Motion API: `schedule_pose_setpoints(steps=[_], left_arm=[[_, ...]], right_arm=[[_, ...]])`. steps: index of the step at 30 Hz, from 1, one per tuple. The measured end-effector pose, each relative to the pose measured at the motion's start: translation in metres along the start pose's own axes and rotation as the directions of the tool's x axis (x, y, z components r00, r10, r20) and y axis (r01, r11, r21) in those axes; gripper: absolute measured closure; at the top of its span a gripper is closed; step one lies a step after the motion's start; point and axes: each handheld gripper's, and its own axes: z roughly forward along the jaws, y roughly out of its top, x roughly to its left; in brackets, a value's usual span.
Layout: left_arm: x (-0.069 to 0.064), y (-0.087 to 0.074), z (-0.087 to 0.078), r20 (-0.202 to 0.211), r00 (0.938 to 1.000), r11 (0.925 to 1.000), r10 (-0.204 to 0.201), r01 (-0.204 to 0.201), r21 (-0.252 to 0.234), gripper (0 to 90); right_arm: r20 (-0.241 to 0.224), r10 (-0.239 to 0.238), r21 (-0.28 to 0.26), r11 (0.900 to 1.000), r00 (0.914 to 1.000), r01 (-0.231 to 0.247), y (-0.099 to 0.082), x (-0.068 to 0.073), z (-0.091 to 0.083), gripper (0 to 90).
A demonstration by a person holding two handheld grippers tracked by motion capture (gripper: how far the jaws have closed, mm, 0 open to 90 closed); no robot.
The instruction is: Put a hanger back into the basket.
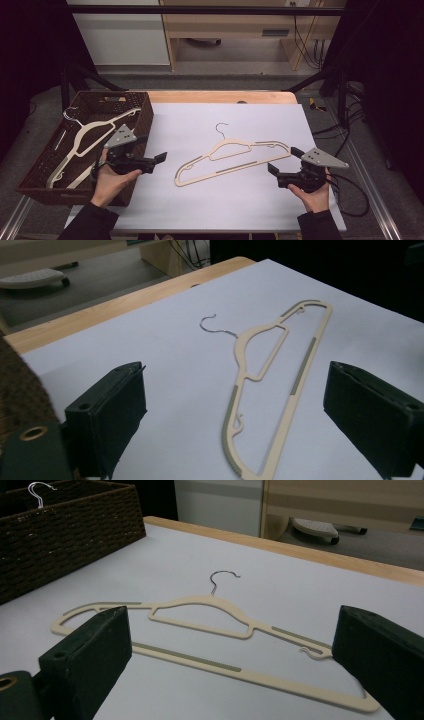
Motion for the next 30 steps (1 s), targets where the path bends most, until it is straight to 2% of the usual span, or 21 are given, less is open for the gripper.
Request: schedule_pose_setpoints(steps=[6, 11, 12, 13, 15, 16, 17, 19, 22, 25, 27, 30], left_arm=[[-0.013, 0.007, 0.031, 0.060, 0.9979, 0.9984, 0.022, -0.025, 0.050, 12.5], [-0.022, 0.011, 0.061, 0.081, 0.9957, 0.9936, 0.046, -0.054, 0.099, 14.0], [-0.024, 0.012, 0.073, 0.089, 0.9946, 0.9905, 0.054, -0.065, 0.121, 15.3], [-0.024, 0.012, 0.073, 0.089, 0.9946, 0.9905, 0.054, -0.065, 0.121, 15.7], [-0.025, 0.013, 0.085, 0.090, 0.9942, 0.9867, 0.059, -0.072, 0.146, 17.1], [-0.025, 0.013, 0.097, 0.101, 0.9935, 0.9833, 0.054, -0.071, 0.168, 17.9], [-0.025, 0.013, 0.097, 0.101, 0.9935, 0.9833, 0.054, -0.071, 0.168, 19.2], [-0.023, 0.012, 0.108, 0.097, 0.9933, 0.9765, 0.063, -0.082, 0.199, 19.6], [-0.021, 0.007, 0.123, 0.100, 0.9935, 0.9664, 0.055, -0.078, 0.245, 23.6], [-0.019, 0.002, 0.136, 0.105, 0.9920, 0.9468, 0.069, -0.099, 0.306, 26.9], [-0.017, -0.001, 0.143, 0.106, 0.9915, 0.9380, 0.075, -0.106, 0.330, 27.9], [-0.015, -0.005, 0.153, 0.112, 0.9914, 0.9293, 0.067, -0.103, 0.355, 33.9]], right_arm=[[0.002, -0.007, 0.001, 1.0000, 1.0000, 0.007, 0.000, 0.000, 0.000, 2.9], [-0.004, -0.011, 0.004, 0.9999, 0.9999, 0.011, 0.000, 0.000, 0.001, 2.9], [-0.007, -0.009, 0.002, 1.0000, 0.9999, 0.009, 0.000, 0.000, 0.001, 3.1], [-0.007, -0.008, 0.003, 1.0000, 0.9999, 0.008, 0.000, 0.000, 0.001, 3.1], [-0.007, -0.010, 0.005, 0.9999, 0.9999, 0.010, 0.000, 0.000, 0.001, 3.2], [-0.005, -0.009, 0.006, 0.9999, 0.9999, 0.009, 0.000, 0.000, 0.001, 3.2], [-0.005, -0.009, 0.006, 0.9999, 0.9999, 0.009, 0.000, 0.000, 0.001, 3.2], [-0.006, -0.010, 0.009, 0.9999, 0.9999, 0.010, 0.000, 0.000, 0.002, 3.2], [-0.013, -0.011, 0.013, 0.9999, 0.9999, 0.011, -0.001, 0.001, 0.003, 3.4], [-0.015, -0.013, 0.013, 0.9998, 0.9998, 0.013, -0.001, 0.000, 0.003, 3.5], [-0.018, -0.016, 0.013, 0.9998, 0.9997, 0.016, -0.001, 0.000, 0.003, 3.5], [-0.019, -0.018, 0.015, 0.9997, 0.9997, 0.018, -0.001, 0.000, 0.005, 3.6]])
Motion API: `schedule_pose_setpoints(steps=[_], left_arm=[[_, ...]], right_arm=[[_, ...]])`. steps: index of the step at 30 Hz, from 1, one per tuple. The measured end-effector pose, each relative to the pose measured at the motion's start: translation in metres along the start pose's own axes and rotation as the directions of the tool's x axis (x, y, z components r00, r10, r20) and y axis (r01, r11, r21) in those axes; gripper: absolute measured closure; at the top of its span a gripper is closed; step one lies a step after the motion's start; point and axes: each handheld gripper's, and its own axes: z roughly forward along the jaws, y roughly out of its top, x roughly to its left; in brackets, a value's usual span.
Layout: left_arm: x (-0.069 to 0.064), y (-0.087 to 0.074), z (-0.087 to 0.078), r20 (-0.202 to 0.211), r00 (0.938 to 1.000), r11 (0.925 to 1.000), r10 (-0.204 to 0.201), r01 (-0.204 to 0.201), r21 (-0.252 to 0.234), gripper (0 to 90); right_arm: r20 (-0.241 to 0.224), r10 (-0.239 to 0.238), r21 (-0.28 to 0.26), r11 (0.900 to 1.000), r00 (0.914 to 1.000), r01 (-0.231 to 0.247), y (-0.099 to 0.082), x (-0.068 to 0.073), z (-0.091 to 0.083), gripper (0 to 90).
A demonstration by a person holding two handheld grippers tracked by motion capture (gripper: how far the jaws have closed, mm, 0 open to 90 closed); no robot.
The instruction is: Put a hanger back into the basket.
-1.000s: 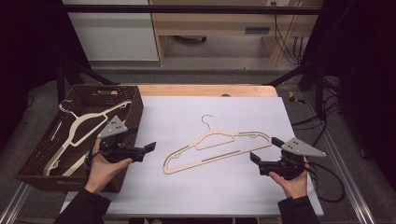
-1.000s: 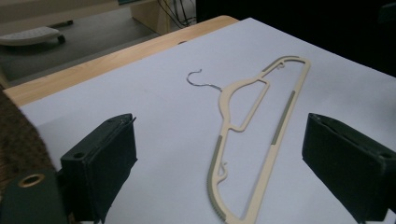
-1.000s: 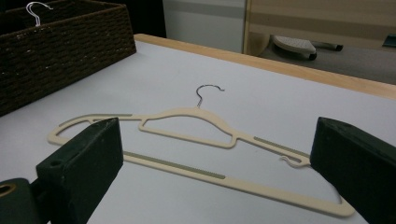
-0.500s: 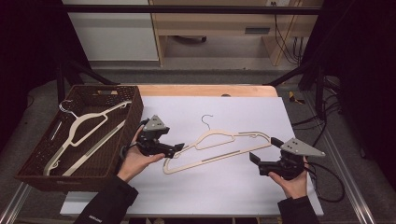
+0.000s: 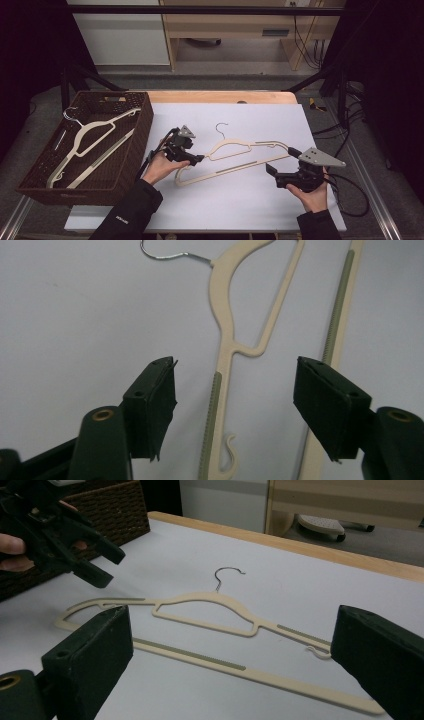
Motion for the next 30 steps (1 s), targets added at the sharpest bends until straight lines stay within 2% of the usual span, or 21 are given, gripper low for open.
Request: schedule_pose_setpoints(steps=[6, 8, 11, 14, 15, 17, 19, 23, 28, 30], left_arm=[[0.006, -0.004, 0.020, -0.007, 1.0000, 0.9977, 0.005, -0.004, 0.067, 40.8], [0.009, -0.005, 0.026, 0.002, 1.0000, 0.9963, -0.001, 0.001, 0.086, 43.2], [0.011, -0.007, 0.033, 0.007, 0.9999, 0.9936, 0.013, -0.014, 0.112, 48.2], [0.012, -0.009, 0.037, 0.013, 0.9998, 0.9935, 0.013, -0.015, 0.113, 52.8], [0.012, -0.009, 0.038, 0.004, 0.9997, 0.9936, 0.025, -0.025, 0.110, 53.5], [0.011, -0.009, 0.041, 0.013, 0.9994, 0.9932, 0.033, -0.034, 0.112, 56.8], [0.010, -0.010, 0.043, 0.009, 0.9979, 0.9895, 0.064, -0.065, 0.129, 57.9], [0.010, -0.010, 0.043, 0.005, 0.9968, 0.9887, 0.080, -0.080, 0.126, 60.4], [0.011, -0.011, 0.042, 0.015, 0.9979, 0.9883, 0.063, -0.064, 0.138, 63.9], [0.011, -0.011, 0.040, 0.019, 0.9980, 0.9868, 0.060, -0.062, 0.150, 71.1]], right_arm=[[0.001, 0.001, 0.003, 1.0000, 1.0000, -0.001, 0.000, 0.000, 0.001, 3.7], [-0.001, 0.000, 0.005, 1.0000, 1.0000, 0.000, 0.000, 0.001, 0.001, 3.7], [0.001, -0.004, 0.007, 1.0000, 1.0000, 0.004, -0.001, 0.001, 0.002, 3.7], [0.000, -0.006, 0.012, 0.9999, 1.0000, 0.006, -0.001, 0.001, 0.003, 3.7], [0.001, -0.006, 0.013, 0.9999, 1.0000, 0.006, -0.001, 0.002, 0.003, 3.7], [0.000, -0.008, 0.013, 0.9999, 1.0000, 0.008, -0.001, 0.002, 0.004, 3.7], [0.000, -0.009, 0.013, 0.9999, 1.0000, 0.009, -0.001, 0.002, 0.003, 3.7], [-0.001, -0.008, 0.013, 0.9999, 1.0000, 0.008, -0.001, 0.001, 0.003, 3.7], [0.001, -0.006, 0.008, 0.9999, 1.0000, 0.006, 0.000, 0.001, 0.002, 3.7], [0.001, -0.005, 0.007, 1.0000, 1.0000, 0.005, 0.000, 0.001, 0.001, 3.7]])
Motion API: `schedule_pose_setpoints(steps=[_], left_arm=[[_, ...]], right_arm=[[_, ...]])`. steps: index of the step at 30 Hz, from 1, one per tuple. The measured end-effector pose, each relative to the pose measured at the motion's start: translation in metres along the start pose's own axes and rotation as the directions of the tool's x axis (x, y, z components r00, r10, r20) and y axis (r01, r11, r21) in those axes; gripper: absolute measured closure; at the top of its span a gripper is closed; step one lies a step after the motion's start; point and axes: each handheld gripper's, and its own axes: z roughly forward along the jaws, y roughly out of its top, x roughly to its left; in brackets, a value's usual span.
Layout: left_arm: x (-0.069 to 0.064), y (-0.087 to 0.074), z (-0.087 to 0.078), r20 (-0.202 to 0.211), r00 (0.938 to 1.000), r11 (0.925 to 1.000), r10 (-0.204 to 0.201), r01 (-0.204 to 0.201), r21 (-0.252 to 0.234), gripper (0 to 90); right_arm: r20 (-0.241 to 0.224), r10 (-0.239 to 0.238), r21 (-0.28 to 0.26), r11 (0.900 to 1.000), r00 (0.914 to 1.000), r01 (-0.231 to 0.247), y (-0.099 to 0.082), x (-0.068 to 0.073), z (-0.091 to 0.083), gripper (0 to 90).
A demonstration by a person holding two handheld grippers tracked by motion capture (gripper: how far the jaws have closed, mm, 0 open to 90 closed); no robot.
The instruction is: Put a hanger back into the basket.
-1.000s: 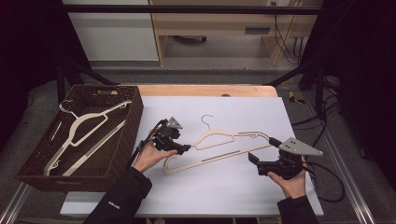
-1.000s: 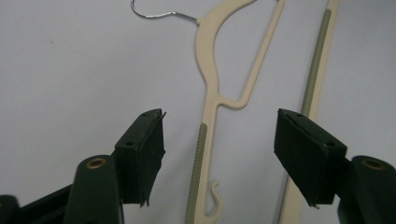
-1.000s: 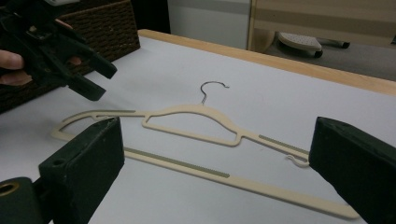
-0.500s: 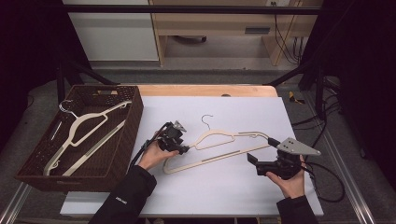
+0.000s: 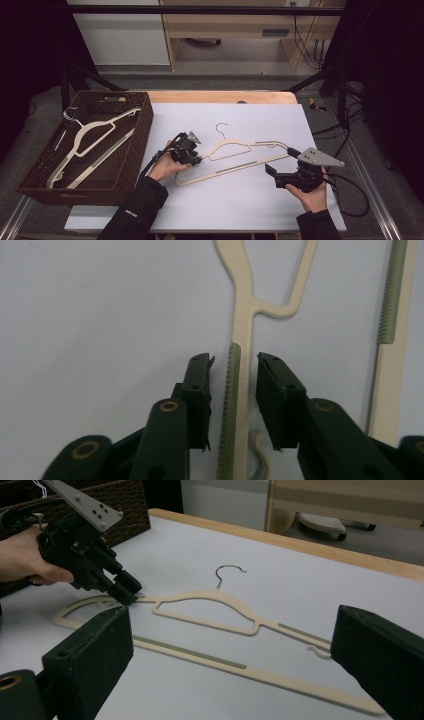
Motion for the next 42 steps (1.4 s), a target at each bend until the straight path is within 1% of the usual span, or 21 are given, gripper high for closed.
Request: schedule_pose_setpoints(steps=[1, 3, 6, 8, 11, 15, 17, 19, 21, 23, 24, 25, 26, 27, 29, 31, 34, 36, 38, 40, 42], left_arm=[[0.000, 0.000, 0.000, -0.001, 1.0000, 1.0000, -0.004, 0.004, 0.004, 71.1], [-0.004, 0.000, -0.001, -0.016, 0.9998, 0.9998, 0.012, -0.011, 0.017, 75.2], [-0.006, 0.001, -0.001, -0.022, 0.9995, 0.9995, 0.021, -0.020, 0.024, 77.1], [-0.006, 0.001, -0.001, -0.021, 0.9994, 0.9991, 0.029, -0.029, 0.033, 78.3], [-0.005, 0.002, -0.001, -0.016, 0.9995, 0.9991, 0.027, -0.026, 0.033, 78.8], [-0.008, 0.003, -0.002, -0.036, 0.9976, 0.9976, 0.059, -0.058, 0.037, 79.3], [-0.010, 0.003, -0.002, -0.045, 0.9968, 0.9972, 0.067, -0.065, 0.037, 79.3], [-0.013, 0.003, -0.003, -0.056, 0.9947, 0.9956, 0.086, -0.084, 0.042, 79.4], [-0.018, 0.003, -0.005, -0.076, 0.9925, 0.9949, 0.096, -0.093, 0.040, 79.5], [-0.022, 0.004, -0.009, -0.099, 0.9888, 0.9933, 0.112, -0.109, 0.039, 79.6], [-0.027, 0.005, -0.013, -0.116, 0.9865, 0.9932, 0.116, -0.113, 0.026, 79.6], [-0.027, 0.005, -0.013, -0.116, 0.9865, 0.9932, 0.116, -0.113, 0.026, 79.6], [-0.030, 0.005, -0.015, -0.133, 0.9835, 0.9925, 0.122, -0.121, 0.020, 79.6], [-0.032, 0.005, -0.017, -0.142, 0.9814, 0.9915, 0.130, -0.129, 0.014, 79.6], [-0.037, 0.006, -0.022, -0.154, 0.9784, 0.9903, 0.138, -0.139, 0.005, 79.7], [-0.042, 0.006, -0.027, -0.165, 0.9757, 0.9891, 0.144, -0.147, -0.004, 79.7], [-0.047, 0.007, -0.035, -0.176, 0.9745, 0.9889, 0.140, -0.146, -0.026, 79.8], [-0.049, 0.007, -0.039, -0.187, 0.9714, 0.9873, 0.146, -0.155, -0.034, 79.8], [-0.053, 0.007, -0.044, -0.200, 0.9693, 0.9864, 0.143, -0.156, -0.051, 79.9], [-0.054, 0.008, -0.047, -0.202, 0.9696, 0.9874, 0.138, -0.151, -0.048, 79.9], [-0.055, 0.007, -0.050, -0.210, 0.9685, 0.9859, 0.135, -0.152, -0.070, 79.9]], right_arm=[[0.001, 0.000, -0.001, 1.0000, 1.0000, 0.000, 0.000, 0.000, 0.000, 3.7], [-0.001, -0.001, 0.001, 1.0000, 1.0000, 0.001, 0.000, 0.000, 0.001, 3.7], [-0.002, -0.007, 0.007, 1.0000, 1.0000, 0.007, 0.000, 0.000, 0.002, 3.7], [-0.002, -0.003, 0.009, 1.0000, 1.0000, 0.003, -0.001, 0.001, 0.004, 3.7], [-0.004, -0.004, 0.010, 0.9999, 1.0000, 0.004, -0.001, 0.001, 0.004, 3.7], [-0.007, -0.002, 0.015, 0.9999, 1.0000, 0.003, -0.001, 0.002, 0.007, 3.8], [-0.010, -0.003, 0.017, 0.9998, 0.9999, 0.003, -0.001, 0.002, 0.008, 3.8], [-0.014, -0.002, 0.018, 0.9998, 0.9999, 0.002, 0.000, 0.002, 0.009, 3.9], [-0.021, 0.003, 0.019, 0.9998, 0.9998, -0.003, 0.000, 0.002, 0.012, 4.2], [-0.023, 0.004, 0.020, 0.9998, 0.9997, -0.004, 0.001, 0.003, 0.013, 4.3], [-0.027, -0.002, 0.028, 0.9996, 0.9996, 0.003, 0.001, 0.003, 0.016, 4.6], [-0.027, -0.002, 0.028, 0.9996, 0.9996, 0.003, 0.001, 0.003, 0.016, 4.6], [-0.032, -0.003, 0.034, 0.9994, 0.9995, 0.004, 0.003, 0.005, 0.021, 5.0], [-0.032, -0.003, 0.034, 0.9994, 0.9995, 0.004, 0.003, 0.005, 0.021, 5.0], [-0.044, -0.012, 0.046, 0.9989, 0.9990, 0.014, 0.005, 0.007, 0.030, 5.5], [-0.050, -0.013, 0.049, 0.9987, 0.9987, 0.016, 0.006, 0.008, 0.034, 5.7], [-0.068, -0.015, 0.055, 0.9983, 0.9976, 0.019, 0.011, 0.014, 0.050, 6.8], [-0.072, -0.017, 0.057, 0.9981, 0.9972, 0.021, 0.013, 0.015, 0.054, 7.1], [-0.081, -0.003, 0.056, 0.9984, 0.9967, 0.008, 0.018, 0.019, 0.068, 8.1], [-0.089, -0.002, 0.056, 0.9984, 0.9961, 0.007, 0.021, 0.021, 0.076, 8.5], [-0.094, 0.001, 0.056, 0.9984, 0.9956, 0.004, 0.022, 0.022, 0.080, 8.7]])
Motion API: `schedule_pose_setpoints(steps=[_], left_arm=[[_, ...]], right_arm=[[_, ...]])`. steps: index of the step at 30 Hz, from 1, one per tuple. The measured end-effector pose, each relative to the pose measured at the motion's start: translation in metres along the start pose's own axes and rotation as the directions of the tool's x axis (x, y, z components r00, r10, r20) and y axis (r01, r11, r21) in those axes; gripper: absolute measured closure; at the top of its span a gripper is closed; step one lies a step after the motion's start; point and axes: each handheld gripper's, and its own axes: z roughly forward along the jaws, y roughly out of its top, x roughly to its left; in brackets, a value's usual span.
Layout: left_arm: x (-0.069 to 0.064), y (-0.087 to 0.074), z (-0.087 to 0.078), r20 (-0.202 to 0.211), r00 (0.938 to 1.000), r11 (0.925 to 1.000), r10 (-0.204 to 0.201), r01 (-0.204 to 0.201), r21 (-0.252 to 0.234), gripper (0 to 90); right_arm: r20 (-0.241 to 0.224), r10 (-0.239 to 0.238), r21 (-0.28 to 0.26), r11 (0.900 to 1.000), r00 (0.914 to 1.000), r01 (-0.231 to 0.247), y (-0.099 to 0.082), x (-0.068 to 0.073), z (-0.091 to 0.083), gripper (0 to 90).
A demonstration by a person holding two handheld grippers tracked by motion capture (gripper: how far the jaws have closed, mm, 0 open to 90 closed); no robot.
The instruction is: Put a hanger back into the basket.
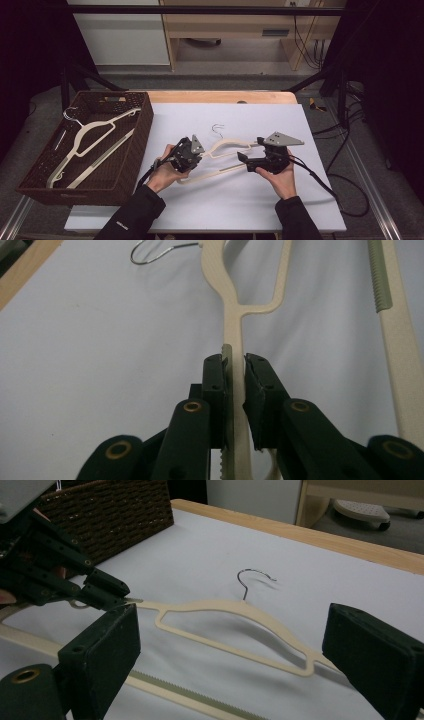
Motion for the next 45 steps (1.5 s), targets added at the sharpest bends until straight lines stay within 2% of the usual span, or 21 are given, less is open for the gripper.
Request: schedule_pose_setpoints(steps=[5, 7, 10, 20, 27, 36, 38, 42, 43, 45], left_arm=[[-0.004, 0.002, -0.009, -0.033, 0.9994, 0.9995, 0.010, -0.011, -0.031, 80.0], [-0.006, 0.002, -0.012, -0.041, 0.9990, 0.9994, 0.014, -0.015, -0.030, 80.1], [-0.009, 0.003, -0.016, -0.051, 0.9986, 0.9983, 0.014, -0.017, -0.055, 80.1], [-0.021, 0.009, -0.028, -0.100, 0.9931, 0.9950, 0.061, -0.069, -0.072, 80.0], [-0.026, 0.010, -0.030, -0.107, 0.9917, 0.9945, 0.071, -0.079, -0.068, 80.0], [-0.028, 0.008, -0.029, -0.114, 0.9911, 0.9941, 0.069, -0.078, -0.076, 80.0], [-0.028, 0.006, -0.027, -0.111, 0.9914, 0.9945, 0.069, -0.077, -0.071, 80.0], [-0.028, 0.003, -0.024, -0.110, 0.9918, 0.9946, 0.065, -0.073, -0.074, 80.0], [-0.028, 0.002, -0.024, -0.102, 0.9929, 0.9952, 0.061, -0.068, -0.070, 80.0], [-0.028, 0.001, -0.023, -0.101, 0.9932, 0.9953, 0.058, -0.065, -0.072, 80.0]], right_arm=[[-0.011, 0.016, -0.008, 0.9998, 0.9998, -0.016, 0.006, 0.003, 0.015, 10.4], [-0.011, 0.030, -0.010, 0.9995, 0.9995, -0.030, 0.007, 0.004, 0.016, 10.7], [-0.006, 0.027, -0.006, 0.9996, 0.9996, -0.027, 0.007, 0.002, 0.017, 11.1], [-0.005, 0.037, -0.005, 0.9993, 0.9993, -0.037, 0.010, -0.001, 0.020, 14.3], [0.000, 0.044, 0.004, 0.9990, 0.9990, -0.044, 0.015, -0.002, 0.032, 16.6], [0.020, 0.043, 0.050, 0.9978, 0.9989, -0.044, 0.028, -0.005, 0.062, 19.6], [0.032, 0.023, 0.069, 0.9973, 0.9992, -0.025, 0.031, -0.007, 0.072, 20.5], [0.036, 0.021, 0.080, 0.9965, 0.9991, -0.024, 0.032, -0.008, 0.080, 22.1], [0.038, 0.050, 0.080, 0.9954, 0.9980, -0.053, 0.033, -0.010, 0.084, 24.7], [0.051, 0.057, 0.089, 0.9941, 0.9971, -0.061, 0.032, -0.013, 0.088, 26.7]])
